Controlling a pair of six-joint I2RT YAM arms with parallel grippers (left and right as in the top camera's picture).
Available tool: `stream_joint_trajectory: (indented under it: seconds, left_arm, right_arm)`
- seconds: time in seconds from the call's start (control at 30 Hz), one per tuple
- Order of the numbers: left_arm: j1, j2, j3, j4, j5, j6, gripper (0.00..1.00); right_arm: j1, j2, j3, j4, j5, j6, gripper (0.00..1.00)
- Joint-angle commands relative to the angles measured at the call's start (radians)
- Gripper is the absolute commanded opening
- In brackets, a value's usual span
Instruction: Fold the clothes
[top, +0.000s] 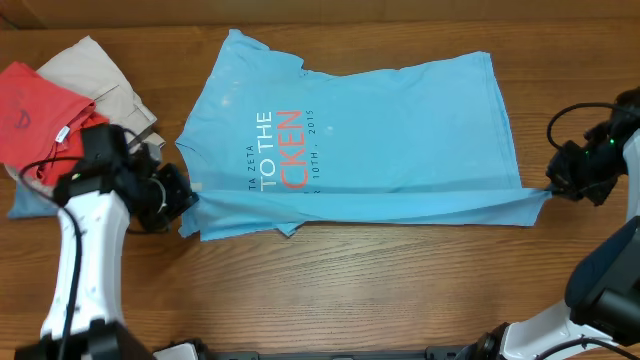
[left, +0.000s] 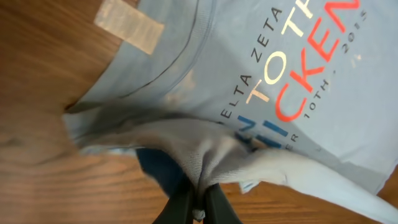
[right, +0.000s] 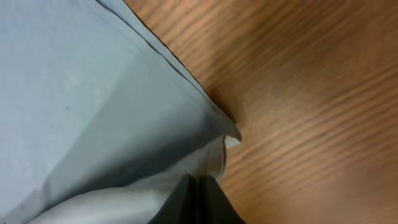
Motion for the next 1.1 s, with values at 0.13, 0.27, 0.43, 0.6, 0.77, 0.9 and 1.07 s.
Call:
stream_joint_trajectory:
  seconds: [0.13,0.27,0.43,0.6,0.77,0.9,1.07]
  left_arm:
    - [-0.025,0.113,-0.008,0.074,-0.026,-0.032,0.04]
    - [-0.025,0.151,-0.008,0.097,-0.108,-0.053,0.04]
    - [-0.025,0.194,-0.008,0.117,-0.175,-0.097,0.04]
    - [-0.027,0.231,-0.008,0.14,-0.15,-0.118,0.04]
    - [-0.027,0.244,-0.008,0.139,-0.135,-0.117,0.04]
    - [-0.027,0.244,-0.008,0.141,-0.136,-0.117,0.04]
    - [-0.027,0.244,-0.008,0.14,-0.136,-0.113,0.04]
  right_arm:
    - [0.008,0.0,0.0,0.046,0.024,0.021,0.09]
    - [0.008,0.0,0.0,0.076,0.044,0.021,0.1]
    - [0.008,0.0,0.0,0.113,0.043,0.021,0.1]
    - [0.008,0.001,0.0,0.116,0.044,0.019,0.1]
    - [0.009,0.002,-0.024,0.085,0.04,0.02,0.18]
    - [0.011,0.002,-0.112,0.102,-0.002,0.019,0.26]
    - [0.011,0.002,-0.215,0.181,-0.004,0.019,0.3]
